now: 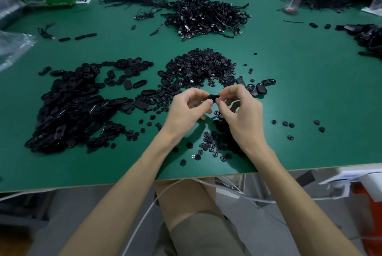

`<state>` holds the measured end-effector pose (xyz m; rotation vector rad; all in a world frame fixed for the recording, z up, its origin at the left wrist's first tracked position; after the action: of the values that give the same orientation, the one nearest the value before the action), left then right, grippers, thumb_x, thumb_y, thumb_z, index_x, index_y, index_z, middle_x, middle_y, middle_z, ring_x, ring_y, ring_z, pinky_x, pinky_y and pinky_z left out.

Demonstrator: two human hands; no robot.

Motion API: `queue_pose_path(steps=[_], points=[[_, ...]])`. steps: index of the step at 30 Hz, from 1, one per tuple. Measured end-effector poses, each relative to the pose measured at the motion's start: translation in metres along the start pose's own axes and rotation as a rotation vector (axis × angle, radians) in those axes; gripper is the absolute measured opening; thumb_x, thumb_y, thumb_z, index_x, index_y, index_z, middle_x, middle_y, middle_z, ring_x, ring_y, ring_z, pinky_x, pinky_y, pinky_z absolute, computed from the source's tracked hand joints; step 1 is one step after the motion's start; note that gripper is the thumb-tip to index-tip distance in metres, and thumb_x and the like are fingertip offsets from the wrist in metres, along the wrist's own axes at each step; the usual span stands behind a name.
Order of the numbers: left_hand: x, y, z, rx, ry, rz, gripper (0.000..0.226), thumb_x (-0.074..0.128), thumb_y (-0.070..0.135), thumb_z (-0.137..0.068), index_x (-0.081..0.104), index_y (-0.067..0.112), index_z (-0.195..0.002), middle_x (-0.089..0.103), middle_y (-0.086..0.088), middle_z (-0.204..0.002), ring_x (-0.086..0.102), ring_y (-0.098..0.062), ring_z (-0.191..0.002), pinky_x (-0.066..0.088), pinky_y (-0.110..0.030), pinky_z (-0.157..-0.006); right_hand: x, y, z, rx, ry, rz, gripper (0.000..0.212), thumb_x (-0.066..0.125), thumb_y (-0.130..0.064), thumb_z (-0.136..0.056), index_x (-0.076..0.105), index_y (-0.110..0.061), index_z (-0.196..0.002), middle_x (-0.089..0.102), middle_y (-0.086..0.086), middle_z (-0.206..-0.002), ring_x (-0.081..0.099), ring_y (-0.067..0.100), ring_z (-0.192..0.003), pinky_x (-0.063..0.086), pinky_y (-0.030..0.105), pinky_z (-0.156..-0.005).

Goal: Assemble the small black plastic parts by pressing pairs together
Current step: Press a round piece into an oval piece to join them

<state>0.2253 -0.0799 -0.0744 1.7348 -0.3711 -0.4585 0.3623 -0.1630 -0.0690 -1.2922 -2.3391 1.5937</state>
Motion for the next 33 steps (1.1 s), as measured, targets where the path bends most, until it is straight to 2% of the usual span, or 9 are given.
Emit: queue_pose_path(steps=[5,11,16,20,28,33], points=[[0.0008,-0.001,-0.0003,0.012,0.002,-0.019,0.009,0.071,0.006,-0.095,0.067,0.005,-0.103,0.076,-0.015,-0.094,0.075,-0.018,-0.078,0.057,-0.024,-0.064,0.0016,-0.0011,0.0003,-0.024,-0.019,0.041,0.018,0.071,-0.008,-0.092,0.063,-0.022,-0.1,0.067,-0.004,-0.093,0.06,0.003,-0.083,0.042,0.009,-0.073],[0.0004,-0.0011,-0.0002,0.028,-0.01,-0.025,0.007,0.072,0.01,-0.096,0.068,0.013,-0.101,0.076,-0.011,-0.093,0.075,-0.023,-0.082,0.056,-0.026,-0.067,0.0016,-0.0006,0.0003,-0.021,-0.012,0.045,0.02,0.072,-0.009,-0.092,0.062,-0.025,-0.098,0.067,-0.007,-0.091,0.06,0.006,-0.083,0.043,0.012,-0.073],[0.0004,-0.0011,-0.0005,0.032,0.005,-0.022,0.014,0.071,0.006,-0.096,0.066,0.006,-0.109,0.075,-0.014,-0.1,0.075,-0.025,-0.087,0.059,-0.03,-0.07,0.0018,0.0004,-0.0006,-0.007,-0.018,0.032,0.019,0.072,-0.01,-0.092,0.063,-0.026,-0.096,0.067,-0.01,-0.09,0.061,0.007,-0.083,0.043,0.012,-0.072],[0.0009,-0.0004,-0.0001,0.052,-0.014,-0.027,0.013,0.069,0.004,-0.096,0.07,0.004,-0.109,0.076,-0.012,-0.101,0.075,-0.024,-0.091,0.058,-0.029,-0.071,0.001,0.0019,-0.0006,0.002,-0.021,0.018,0.015,0.072,-0.011,-0.091,0.065,-0.023,-0.096,0.069,-0.01,-0.09,0.062,0.009,-0.084,0.047,0.017,-0.073],[-0.0005,-0.0008,0.0001,0.026,-0.002,0.015,0.019,0.073,0.005,-0.094,0.074,-0.001,-0.112,0.079,-0.01,-0.098,0.077,-0.022,-0.087,0.061,-0.029,-0.072,-0.0006,0.0013,-0.0003,0.019,0.0,0.04,0.011,0.072,-0.014,-0.094,0.065,-0.023,-0.096,0.069,-0.007,-0.092,0.062,0.008,-0.084,0.046,0.015,-0.073],[-0.0003,-0.0008,0.0005,0.012,-0.017,0.044,0.019,0.074,0.004,-0.093,0.075,-0.001,-0.111,0.08,-0.009,-0.095,0.078,-0.022,-0.085,0.061,-0.028,-0.073,-0.0017,0.0009,-0.0003,0.025,0.02,0.058,0.007,0.073,-0.017,-0.094,0.067,-0.018,-0.096,0.068,-0.006,-0.091,0.062,0.011,-0.085,0.048,0.023,-0.075]])
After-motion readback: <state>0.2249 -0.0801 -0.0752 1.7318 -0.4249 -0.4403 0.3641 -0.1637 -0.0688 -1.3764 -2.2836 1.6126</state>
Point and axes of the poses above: each hand's wrist, its own z-axis away from the middle knuckle, its own x-axis out of the palm, y = z × x, the point moved 1 cm from there along -z, towards the middle knuckle
